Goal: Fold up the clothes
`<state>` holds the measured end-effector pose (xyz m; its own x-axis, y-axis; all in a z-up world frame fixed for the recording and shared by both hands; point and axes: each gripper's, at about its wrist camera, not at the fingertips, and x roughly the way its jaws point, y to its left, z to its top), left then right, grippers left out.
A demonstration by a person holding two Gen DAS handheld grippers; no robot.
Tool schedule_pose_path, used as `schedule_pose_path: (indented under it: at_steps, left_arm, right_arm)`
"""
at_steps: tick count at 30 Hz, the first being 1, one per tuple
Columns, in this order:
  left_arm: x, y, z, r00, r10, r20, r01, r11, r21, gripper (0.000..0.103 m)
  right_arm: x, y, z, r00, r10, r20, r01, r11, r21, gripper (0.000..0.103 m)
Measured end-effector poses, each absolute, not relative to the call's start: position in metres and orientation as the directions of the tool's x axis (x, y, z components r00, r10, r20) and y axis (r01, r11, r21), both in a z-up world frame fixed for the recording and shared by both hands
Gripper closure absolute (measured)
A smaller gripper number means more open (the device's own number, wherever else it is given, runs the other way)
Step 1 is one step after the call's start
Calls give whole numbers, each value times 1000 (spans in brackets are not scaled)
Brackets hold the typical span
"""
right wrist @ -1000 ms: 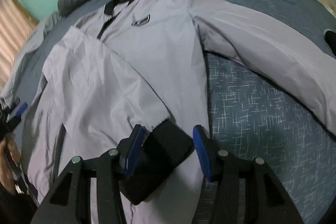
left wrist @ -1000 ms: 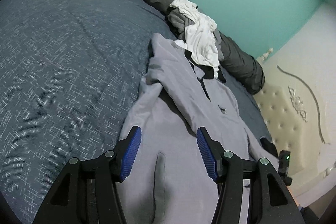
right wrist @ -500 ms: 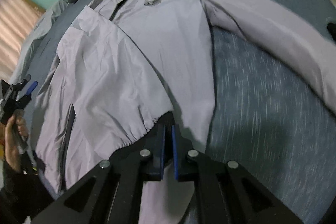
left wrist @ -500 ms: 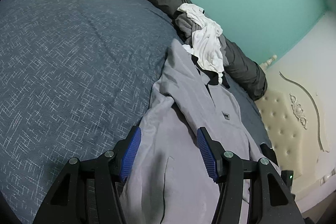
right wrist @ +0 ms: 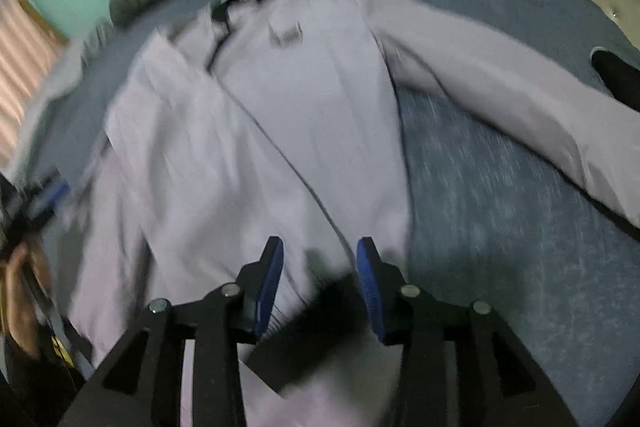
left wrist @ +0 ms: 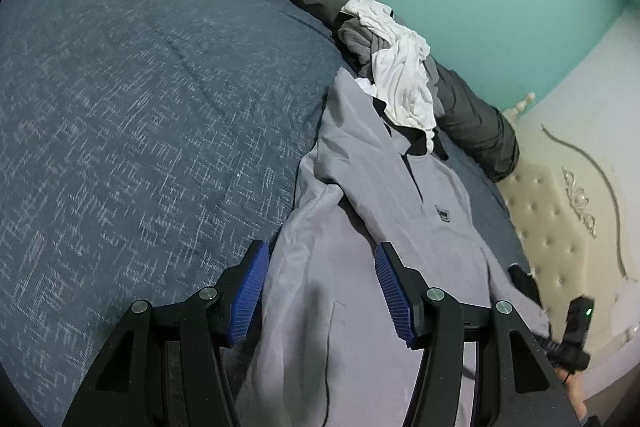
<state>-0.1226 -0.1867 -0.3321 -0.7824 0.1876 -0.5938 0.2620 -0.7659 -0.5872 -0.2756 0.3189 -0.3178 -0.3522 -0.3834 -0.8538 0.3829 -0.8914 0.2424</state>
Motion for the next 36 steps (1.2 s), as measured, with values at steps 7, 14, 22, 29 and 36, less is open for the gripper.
schedule_pose_path:
  at_steps: [7, 14, 22, 29, 36]
  left_arm:
    - [-144, -186, -333, -753, 143, -643, 268, -825, -498, 44]
    - [-175, -179, -331, -703, 67, -708, 271, -895, -354, 47]
    - [-207, -170, -320, -637, -55, -769, 266, -952, -152, 55]
    - [-244, -159, -346, -568, -82, -819, 210, -977, -48, 58]
    - [-254, -145, -362, -565, -52, -824, 161, -986, -48, 64]
  right_arm:
    - [-281, 266, -329, -371, -543, -754, 439, -817, 372, 64]
    - [-276, 249, -358, -347, -621, -703, 444, -769, 460, 64]
    - [-274, 246, -360, -335, -623, -706, 443, -766, 466, 64]
    - [-278, 252, -360, -335, -647, -685, 438, -750, 495, 64]
    - [-285, 259, -365, -327, -661, -676, 405, -744, 531, 64]
